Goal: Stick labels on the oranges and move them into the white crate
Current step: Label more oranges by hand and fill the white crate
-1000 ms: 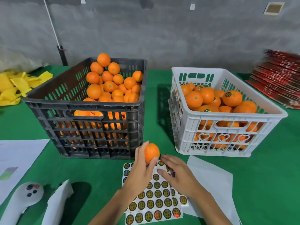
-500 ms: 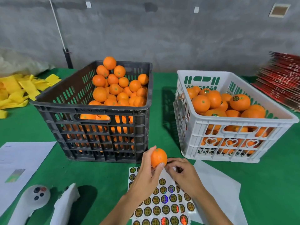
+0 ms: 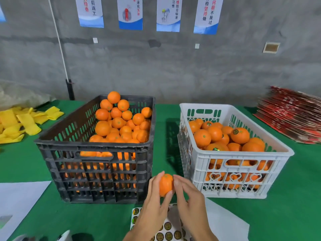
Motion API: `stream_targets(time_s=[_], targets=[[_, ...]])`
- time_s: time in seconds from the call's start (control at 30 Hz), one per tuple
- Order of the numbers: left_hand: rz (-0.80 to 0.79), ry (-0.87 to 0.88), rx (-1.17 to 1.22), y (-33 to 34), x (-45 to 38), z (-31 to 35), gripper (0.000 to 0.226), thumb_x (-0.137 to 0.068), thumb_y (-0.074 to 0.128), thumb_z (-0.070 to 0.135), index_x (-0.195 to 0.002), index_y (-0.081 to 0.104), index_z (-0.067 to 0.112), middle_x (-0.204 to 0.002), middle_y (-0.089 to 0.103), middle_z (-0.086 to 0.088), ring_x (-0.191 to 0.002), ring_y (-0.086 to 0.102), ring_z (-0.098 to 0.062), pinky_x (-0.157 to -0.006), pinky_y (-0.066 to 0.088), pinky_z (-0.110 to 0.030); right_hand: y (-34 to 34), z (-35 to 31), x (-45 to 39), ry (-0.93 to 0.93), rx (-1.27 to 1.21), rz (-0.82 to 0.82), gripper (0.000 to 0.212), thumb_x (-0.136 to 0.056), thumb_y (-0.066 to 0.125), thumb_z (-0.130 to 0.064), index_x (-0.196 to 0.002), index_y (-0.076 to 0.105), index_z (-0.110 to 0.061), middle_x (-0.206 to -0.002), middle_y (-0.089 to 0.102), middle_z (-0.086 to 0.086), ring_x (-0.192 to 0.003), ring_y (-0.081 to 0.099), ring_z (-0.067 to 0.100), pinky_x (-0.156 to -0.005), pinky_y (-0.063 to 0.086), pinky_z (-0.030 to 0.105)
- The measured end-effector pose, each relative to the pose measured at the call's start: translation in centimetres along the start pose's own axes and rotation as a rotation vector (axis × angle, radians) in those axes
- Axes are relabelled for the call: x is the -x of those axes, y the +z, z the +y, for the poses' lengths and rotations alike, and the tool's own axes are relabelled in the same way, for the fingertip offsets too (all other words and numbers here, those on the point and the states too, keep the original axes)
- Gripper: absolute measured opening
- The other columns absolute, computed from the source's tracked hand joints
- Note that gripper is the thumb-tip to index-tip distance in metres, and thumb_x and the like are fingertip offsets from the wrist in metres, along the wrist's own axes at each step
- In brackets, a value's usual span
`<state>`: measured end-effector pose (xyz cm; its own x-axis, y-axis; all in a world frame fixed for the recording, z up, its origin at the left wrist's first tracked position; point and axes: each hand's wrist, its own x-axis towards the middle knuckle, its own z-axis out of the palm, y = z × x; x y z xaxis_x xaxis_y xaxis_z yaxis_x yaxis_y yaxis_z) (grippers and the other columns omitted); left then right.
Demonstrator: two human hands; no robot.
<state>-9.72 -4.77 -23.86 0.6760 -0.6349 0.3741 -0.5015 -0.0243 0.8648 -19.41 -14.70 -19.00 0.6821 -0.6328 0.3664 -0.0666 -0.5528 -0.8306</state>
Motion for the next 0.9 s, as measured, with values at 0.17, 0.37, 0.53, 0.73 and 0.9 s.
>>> stream_targets(time_s=[0.17,0.37,0.53,0.73,0.9], targets=[[0.156,0.213,-0.102,0.0,-5.5,5.8,0.059,-0.093,0.049,0.069,-0.147,0.040,0.047,-0.151,0.037,0.020,-0.130,0.050,0.003,-0.104,0.050,-0.028,-2.5,-5.0,-3.0,-0.058,0.207,0.072,0.070,-0.095,0.061,-0.055,-0.156,0.038,-0.029,-0.151,0.049,-0.015,-0.136,0.049,0.007,-0.112,0.044,0.028],[0.063,0.353,-0.137,2.1,-12.0,12.9,0.045,-0.105,0.037,0.058,-0.148,0.035,0.049,-0.141,0.046,0.032,-0.127,0.051,0.008,-0.100,0.048,-0.016,-7.6,-8.1,-9.6,-0.088,0.324,0.306,0.070,-0.094,0.066,-0.049,-0.153,0.042,-0.021,-0.137,0.064,0.001,-0.120,0.063,0.019,-0.095,0.055,0.034],[-0.059,0.354,-0.281,2.4,-15.3,16.0,0.076,-0.098,0.059,0.022,-0.158,0.014,0.032,-0.160,0.018,0.016,-0.146,0.028,-0.003,-0.120,0.031,-0.029,-11.6,-6.6,-13.3,-0.131,0.573,0.402,0.028,-0.099,0.060,-0.031,-0.121,0.057,-0.014,-0.119,0.067,0.008,-0.115,0.060,0.028,-0.094,0.051,0.038],[0.069,0.426,-0.596,-1.8,-16.8,16.9,0.065,-0.099,0.055,0.025,-0.157,0.024,0.024,-0.158,0.030,0.009,-0.146,0.030,-0.009,-0.119,0.030,-0.027,-9.8,-7.3,-15.2,-0.392,0.523,0.198,0.042,-0.102,0.060,-0.025,-0.144,0.058,-0.018,-0.155,0.048,0.000,-0.149,0.036,0.017,-0.126,0.022,0.034],[0.120,0.291,-0.761,-9.5,-16.8,16.7,0.059,-0.095,0.060,0.028,-0.149,0.037,0.024,-0.148,0.042,0.005,-0.134,0.043,-0.017,-0.103,0.045,-0.036,-4.8,-11.2,-17.0,-0.497,0.250,0.036,0.042,-0.097,0.070,-0.023,-0.138,0.064,-0.021,-0.145,0.058,-0.004,-0.141,0.046,0.013,-0.122,0.030,0.032]])
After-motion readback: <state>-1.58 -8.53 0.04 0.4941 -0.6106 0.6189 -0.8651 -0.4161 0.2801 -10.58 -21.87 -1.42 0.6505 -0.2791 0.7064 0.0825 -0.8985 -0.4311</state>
